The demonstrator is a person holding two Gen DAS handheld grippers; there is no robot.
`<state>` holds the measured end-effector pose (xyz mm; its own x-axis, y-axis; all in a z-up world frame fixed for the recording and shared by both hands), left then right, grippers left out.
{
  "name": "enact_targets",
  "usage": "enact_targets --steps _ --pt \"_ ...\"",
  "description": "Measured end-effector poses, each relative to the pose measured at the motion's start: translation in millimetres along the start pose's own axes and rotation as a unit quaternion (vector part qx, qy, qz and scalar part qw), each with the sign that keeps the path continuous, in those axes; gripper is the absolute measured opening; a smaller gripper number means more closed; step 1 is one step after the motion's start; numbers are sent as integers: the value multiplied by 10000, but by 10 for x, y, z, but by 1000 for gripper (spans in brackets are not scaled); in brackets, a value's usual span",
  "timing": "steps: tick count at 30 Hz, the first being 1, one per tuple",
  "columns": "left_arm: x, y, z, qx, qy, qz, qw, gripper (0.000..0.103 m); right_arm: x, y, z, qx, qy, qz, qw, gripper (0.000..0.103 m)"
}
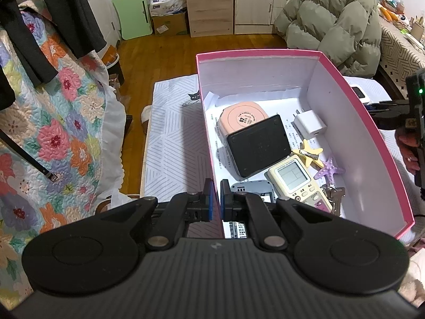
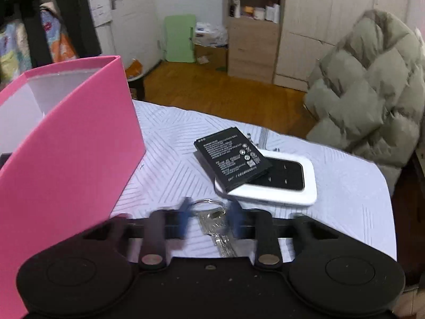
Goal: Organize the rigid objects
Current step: 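Grasp the remaining key ring and drop it into the box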
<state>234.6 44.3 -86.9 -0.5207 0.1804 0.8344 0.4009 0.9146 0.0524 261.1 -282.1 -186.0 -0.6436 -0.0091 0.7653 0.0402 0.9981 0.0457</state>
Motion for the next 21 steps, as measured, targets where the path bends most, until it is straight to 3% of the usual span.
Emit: enact_targets --steps 2,10,21 --pt "-7 10 4 -24 -3 -52 10000 4 88 4 36 -258 71 -53 9996 30" --pt "-16 -47 41 -36 8 -55 10000 4 625 36 27 -336 -468 -294 9979 30" --pt "-16 -34 47 87 25 -4 10000 4 1500 572 -418 414 -1325 -811 9870 30"
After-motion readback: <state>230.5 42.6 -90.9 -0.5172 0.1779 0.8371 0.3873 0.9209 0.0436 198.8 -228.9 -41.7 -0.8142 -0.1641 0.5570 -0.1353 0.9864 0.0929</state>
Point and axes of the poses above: each gripper's, at about its wrist camera, not at the fingertips, and x roughly against the way its jaws point, y to its left, z to its underside, the point moved 10 cm from there along -x, roughly the way its jaws point, and after that the axes turned 1 degree about -z, right-handed, at the moved point
